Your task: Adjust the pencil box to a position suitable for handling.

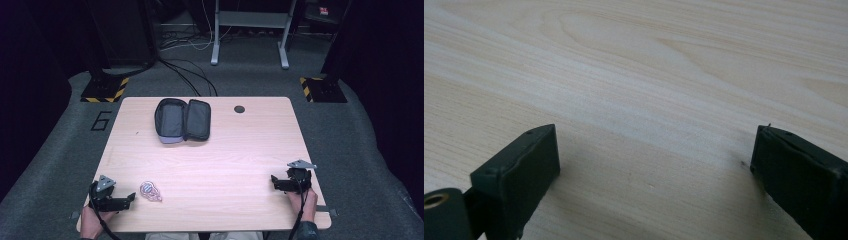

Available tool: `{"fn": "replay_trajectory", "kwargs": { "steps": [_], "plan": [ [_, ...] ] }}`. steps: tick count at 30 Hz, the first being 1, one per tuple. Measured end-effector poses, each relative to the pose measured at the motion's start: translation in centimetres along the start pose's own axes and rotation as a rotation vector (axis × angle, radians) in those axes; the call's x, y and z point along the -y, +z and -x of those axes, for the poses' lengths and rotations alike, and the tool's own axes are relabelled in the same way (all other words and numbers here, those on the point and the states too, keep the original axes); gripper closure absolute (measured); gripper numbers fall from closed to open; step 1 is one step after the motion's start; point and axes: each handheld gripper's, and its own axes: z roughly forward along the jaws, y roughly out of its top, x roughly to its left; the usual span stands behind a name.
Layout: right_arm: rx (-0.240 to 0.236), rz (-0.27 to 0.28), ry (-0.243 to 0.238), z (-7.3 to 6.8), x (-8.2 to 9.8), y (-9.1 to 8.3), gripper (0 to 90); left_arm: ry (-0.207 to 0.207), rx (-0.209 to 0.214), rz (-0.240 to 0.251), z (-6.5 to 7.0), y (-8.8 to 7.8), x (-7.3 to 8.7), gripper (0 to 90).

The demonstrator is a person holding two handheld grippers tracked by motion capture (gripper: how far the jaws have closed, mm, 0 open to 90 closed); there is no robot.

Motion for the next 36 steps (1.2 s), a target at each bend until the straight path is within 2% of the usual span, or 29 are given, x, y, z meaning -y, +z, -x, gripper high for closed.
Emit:
{"fn": "replay_trajectory", "kwargs": {
  "steps": [1,8,15,22,29,30,33,36],
  "plan": [
    [0.000,-0.001,0.000,0.0,0.0,0.0,4.9,0.009,0.011,-0.008,0.1,-0.1,-0.1,2.1],
    [-0.002,-0.007,0.001,0.0,0.0,0.0,5.0,0.062,0.053,0.029,1.4,-0.2,-0.9,1.5],
    [-0.002,-0.007,0.001,0.0,0.0,0.0,5.0,0.120,0.085,0.010,2.2,0.3,-1.5,1.5],
    [-0.002,-0.006,0.002,0.0,0.0,0.0,5.2,0.149,0.090,-0.015,2.8,0.9,-2.0,2.5],
    [-0.001,-0.006,0.003,0.0,0.0,0.0,5.2,0.175,0.080,0.002,3.8,1.6,-2.5,3.2],
    [-0.001,-0.006,0.002,0.0,0.0,0.0,5.2,0.175,0.083,0.003,3.9,1.7,-2.6,3.3],
    [-0.002,-0.006,0.003,0.0,0.0,0.0,5.2,0.209,0.091,0.002,4.3,2.0,-3.0,3.9],
    [-0.002,-0.006,0.002,0.0,0.0,0.0,5.2,0.217,0.104,-0.005,4.7,2.3,-3.3,4.7]
  ]
}}
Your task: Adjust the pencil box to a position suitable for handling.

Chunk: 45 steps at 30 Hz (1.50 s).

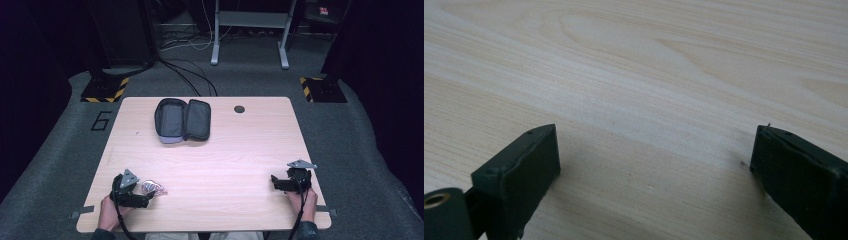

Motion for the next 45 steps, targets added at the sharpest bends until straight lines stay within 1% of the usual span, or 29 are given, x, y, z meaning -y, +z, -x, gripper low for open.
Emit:
{"fn": "replay_trajectory", "kwargs": {
  "steps": [1,4,7,8,9,10,11,13,15,17,18,20,21,22,25,27,28,31,32,33,34,36,37,38,40,41,42,43,45],
  "plan": [
    [0.000,0.000,0.000,0.0,0.0,0.0,5.2,0.011,0.015,-0.010,0.0,0.1,-0.2,5.1],
    [0.000,0.000,0.001,0.0,0.0,0.0,5.3,0.041,0.020,0.002,0.2,0.4,-0.6,6.8],
    [0.000,0.000,0.001,0.0,0.0,0.0,5.3,0.052,0.051,0.000,0.3,0.7,-0.9,9.6],
    [-0.001,0.000,0.001,0.0,0.0,0.0,5.3,0.037,0.067,-0.001,0.4,0.8,-1.0,10.7],
    [-0.001,0.001,-0.001,0.0,0.0,0.0,5.6,0.037,0.067,-0.001,0.4,0.8,-1.0,12.4],
    [-0.002,0.007,-0.002,0.0,0.0,0.0,5.8,0.059,0.081,0.002,0.1,0.9,-1.2,14.1],
    [-0.003,0.006,-0.002,0.1,0.0,0.0,5.8,0.061,0.092,0.003,0.0,0.9,-1.2,14.5],
    [-0.003,0.006,-0.002,0.1,0.0,0.0,5.8,0.033,0.113,0.014,0.1,1.2,-1.2,16.7],
    [-0.003,0.006,-0.002,0.1,0.0,0.0,5.8,0.041,0.127,0.018,0.1,1.2,-1.2,21.2],
    [-0.002,0.006,-0.002,0.1,0.0,0.0,5.9,0.038,0.128,0.024,0.2,1.3,-1.2,23.0],
    [-0.002,0.006,-0.002,0.1,0.0,0.0,5.8,0.052,0.126,0.023,0.1,1.2,-1.2,23.4],
    [-0.001,0.006,-0.002,0.0,0.0,0.0,5.9,0.045,0.135,0.016,0.1,1.1,-1.2,24.3],
    [-0.002,0.006,-0.002,0.1,0.0,0.0,5.9,0.028,0.135,0.016,0.2,1.1,-1.2,25.5],
    [-0.002,0.006,-0.002,0.1,0.0,0.0,5.9,0.038,0.135,0.022,0.2,1.1,-1.1,27.2],
    [-0.002,0.006,-0.001,0.1,0.0,0.0,5.9,0.032,0.135,0.010,0.3,0.9,-1.1,30.7],
    [-0.002,0.006,-0.002,0.1,0.0,0.0,5.9,0.018,0.128,0.028,0.4,1.0,-1.0,31.8],
    [-0.001,0.006,-0.001,0.1,0.0,0.0,5.9,0.035,0.125,0.021,0.3,0.9,-1.0,32.6],
    [-0.002,0.007,-0.001,0.1,0.0,0.0,6.0,0.033,0.139,0.010,0.6,0.8,-1.0,35.1],
    [-0.001,0.006,-0.001,0.0,0.0,0.0,6.0,0.039,0.139,0.017,0.7,0.8,-0.9,35.2],
    [-0.001,0.006,-0.001,0.0,0.0,0.0,6.0,0.048,0.143,0.005,0.8,0.7,-0.9,35.1],
    [-0.001,0.007,-0.001,0.0,0.0,0.0,6.0,0.045,0.144,0.017,0.8,0.6,-0.9,34.5],
    [-0.001,0.007,-0.001,0.1,0.0,0.0,6.0,0.047,0.148,0.034,0.9,0.6,-1.0,30.2],
    [-0.001,0.007,-0.001,0.1,0.0,0.0,6.1,0.048,0.160,0.021,0.8,0.6,-1.1,28.1],
    [-0.001,0.006,0.001,0.0,0.0,0.0,6.1,0.042,0.154,0.046,0.7,0.8,-1.2,26.4],
    [-0.001,0.005,0.002,0.0,0.0,0.0,6.1,0.045,0.175,0.040,0.3,1.0,-1.5,25.7],
    [-0.002,0.007,-0.001,0.1,0.0,0.0,6.1,0.049,0.197,0.035,0.1,1.1,-1.6,25.7],
    [-0.001,0.005,0.003,0.0,0.0,0.0,6.1,0.037,0.213,0.041,0.1,1.4,-1.7,25.7],
    [-0.001,0.007,-0.001,0.1,0.0,0.0,6.1,0.046,0.232,0.035,0.1,1.5,-1.8,26.0],
    [-0.001,0.005,0.003,0.0,0.0,0.0,6.1,0.047,0.237,0.032,0.2,1.7,-1.8,27.2]
  ]
}}
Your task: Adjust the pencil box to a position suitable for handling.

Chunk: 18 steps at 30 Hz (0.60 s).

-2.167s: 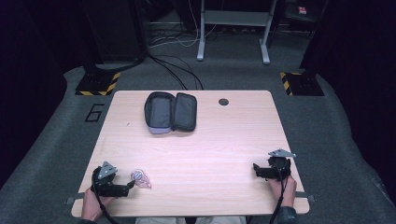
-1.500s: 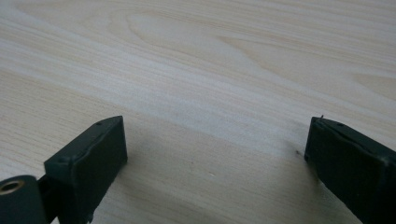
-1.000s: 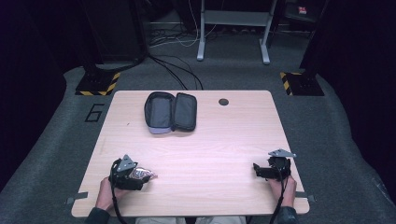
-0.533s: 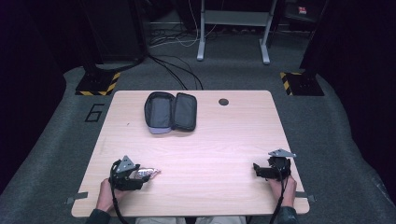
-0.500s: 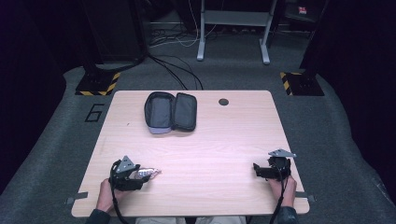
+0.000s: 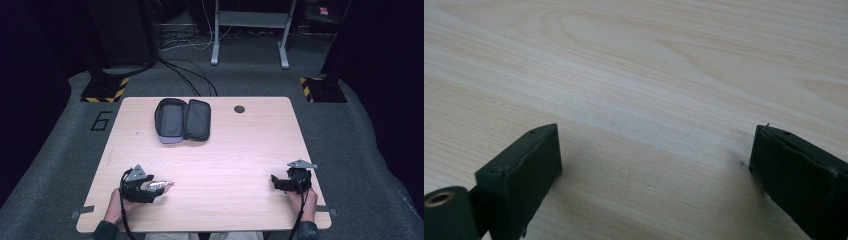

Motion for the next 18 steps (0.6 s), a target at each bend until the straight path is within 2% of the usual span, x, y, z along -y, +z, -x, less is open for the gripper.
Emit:
{"fn": "replay_trajectory", "kwargs": {
  "steps": [4,5,7,8,12,14,16,18],
  "plan": [
    [0.000,0.000,0.000,0.0,0.0,0.0,6.2,-0.004,-0.004,0.010,0.3,0.2,0.1,34.0],
    [0.000,0.000,0.001,0.0,0.0,0.0,6.1,0.013,-0.016,0.007,0.3,0.1,0.1,35.1],
    [0.000,0.000,0.000,0.0,0.0,0.0,6.1,0.012,-0.011,-0.001,0.4,0.2,0.1,37.9],
    [0.000,0.000,0.000,0.0,0.0,0.0,6.2,0.015,-0.022,0.009,0.6,0.3,0.2,38.8],
    [0.000,0.000,0.000,0.0,0.0,0.0,6.1,0.019,-0.034,-0.013,1.0,0.3,0.0,39.1],
    [0.000,0.000,0.000,0.0,0.0,0.0,6.2,0.009,-0.053,-0.006,1.2,0.4,0.0,39.2],
    [0.000,0.000,0.000,0.0,0.0,0.0,6.2,0.001,-0.053,-0.002,1.4,0.4,0.0,39.3],
    [0.000,0.000,0.000,0.0,0.0,0.0,6.1,0.008,-0.055,-0.020,1.7,0.4,-0.2,39.4]
  ]
}}
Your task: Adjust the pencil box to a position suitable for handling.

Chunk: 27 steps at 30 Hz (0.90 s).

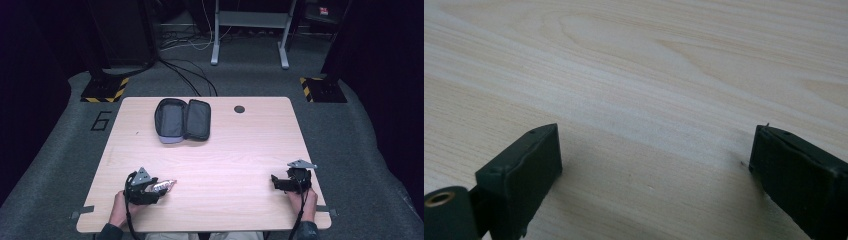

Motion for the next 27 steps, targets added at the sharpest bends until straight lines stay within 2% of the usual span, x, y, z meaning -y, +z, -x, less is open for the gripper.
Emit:
{"fn": "replay_trajectory", "kwargs": {
  "steps": [1,2,6,8,11,14,15,18,21,22,24,27],
  "plan": [
    [0.000,0.000,0.000,0.0,0.0,0.0,6.2,-0.024,-0.011,0.020,0.4,0.2,0.1,39.4],
    [0.000,0.000,0.000,0.0,0.0,0.0,6.2,-0.007,-0.013,0.009,0.4,0.1,0.0,39.4],
    [0.000,0.000,0.000,0.0,0.0,0.0,6.2,-0.034,-0.027,0.013,0.9,0.3,-0.1,39.5],
    [0.000,0.000,-0.001,0.0,0.0,0.0,6.2,-0.018,-0.028,-0.001,1.0,0.1,-0.1,39.5],
    [0.001,0.001,-0.001,0.0,0.0,0.0,6.3,-0.043,-0.040,0.008,1.6,0.2,-0.1,39.4],
    [0.000,0.002,-0.003,0.0,0.0,0.0,6.4,-0.041,-0.048,0.016,2.0,0.3,-0.1,39.4],
    [0.000,0.002,-0.004,0.0,0.0,0.0,6.4,-0.050,-0.034,0.003,2.2,0.2,-0.1,39.4],
    [0.000,0.002,-0.004,0.0,0.0,0.0,6.4,-0.039,-0.051,0.009,2.4,0.4,-0.2,39.4],
    [0.000,0.003,-0.004,0.0,0.0,0.0,6.4,-0.068,-0.056,0.017,2.9,0.6,-0.3,39.3],
    [0.001,0.003,-0.004,0.0,0.0,0.0,6.4,-0.056,-0.058,0.017,3.0,0.6,-0.3,39.3],
    [0.000,0.003,-0.004,0.0,0.0,0.0,6.4,-0.055,-0.051,0.012,3.2,0.6,-0.3,39.3],
    [0.001,0.003,-0.004,0.0,0.0,0.0,6.4,-0.060,-0.063,0.018,3.6,0.7,-0.4,39.3]
  ]
}}
